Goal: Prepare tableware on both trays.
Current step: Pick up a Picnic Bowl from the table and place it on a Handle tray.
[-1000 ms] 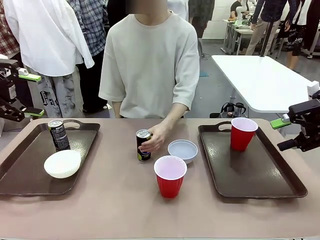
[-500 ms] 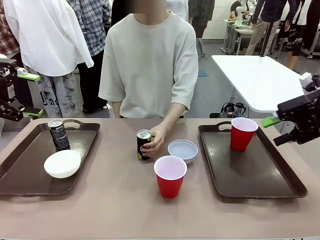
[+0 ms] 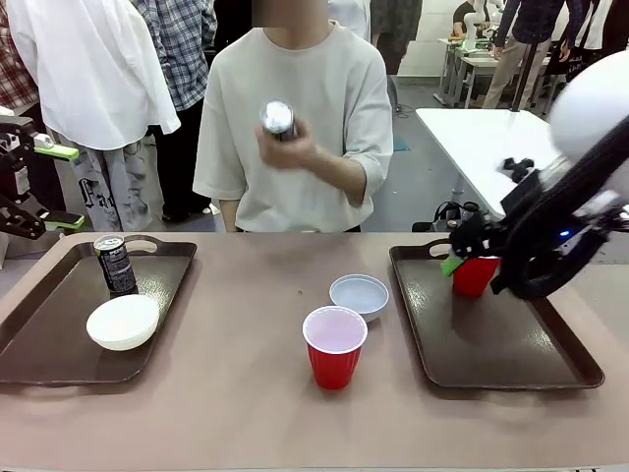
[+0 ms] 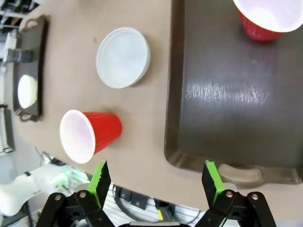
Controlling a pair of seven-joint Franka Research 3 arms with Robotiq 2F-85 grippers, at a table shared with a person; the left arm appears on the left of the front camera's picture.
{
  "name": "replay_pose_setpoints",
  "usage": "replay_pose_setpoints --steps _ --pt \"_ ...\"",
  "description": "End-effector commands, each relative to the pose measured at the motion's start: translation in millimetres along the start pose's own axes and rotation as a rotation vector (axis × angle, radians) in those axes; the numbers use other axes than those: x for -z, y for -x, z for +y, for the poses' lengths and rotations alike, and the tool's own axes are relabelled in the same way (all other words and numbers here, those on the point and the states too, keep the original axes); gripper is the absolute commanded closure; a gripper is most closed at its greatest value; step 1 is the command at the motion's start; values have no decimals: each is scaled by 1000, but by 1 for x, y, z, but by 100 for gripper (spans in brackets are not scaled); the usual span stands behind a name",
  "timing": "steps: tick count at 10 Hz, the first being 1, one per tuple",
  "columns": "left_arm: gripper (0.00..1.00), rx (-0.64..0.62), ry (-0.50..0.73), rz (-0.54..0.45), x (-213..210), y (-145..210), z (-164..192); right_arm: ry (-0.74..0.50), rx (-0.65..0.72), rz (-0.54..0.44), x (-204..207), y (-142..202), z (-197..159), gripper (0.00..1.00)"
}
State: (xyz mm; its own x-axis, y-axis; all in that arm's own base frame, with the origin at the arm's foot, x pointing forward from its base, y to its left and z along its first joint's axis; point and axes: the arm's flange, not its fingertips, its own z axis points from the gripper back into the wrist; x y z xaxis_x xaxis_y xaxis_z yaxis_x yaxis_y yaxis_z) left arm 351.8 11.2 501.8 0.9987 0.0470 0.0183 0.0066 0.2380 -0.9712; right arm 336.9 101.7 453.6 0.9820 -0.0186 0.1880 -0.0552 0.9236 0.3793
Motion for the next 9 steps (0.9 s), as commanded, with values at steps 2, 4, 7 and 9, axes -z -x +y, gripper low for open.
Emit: replay_pose_setpoints --steps 2,4,7,9 --pt "0 19 6 5 -2 -1 -1 80 8 -30 35 -18 11 0" --pt "0 19 6 5 -2 -1 -1 48 -8 -8 16 -5 6 0" --pt "0 19 6 5 -2 -1 -1 149 -9 -92 18 0 -12 0" --pt "0 19 6 5 -2 -1 -1 254 -18 -148 -9 22 -20 0"
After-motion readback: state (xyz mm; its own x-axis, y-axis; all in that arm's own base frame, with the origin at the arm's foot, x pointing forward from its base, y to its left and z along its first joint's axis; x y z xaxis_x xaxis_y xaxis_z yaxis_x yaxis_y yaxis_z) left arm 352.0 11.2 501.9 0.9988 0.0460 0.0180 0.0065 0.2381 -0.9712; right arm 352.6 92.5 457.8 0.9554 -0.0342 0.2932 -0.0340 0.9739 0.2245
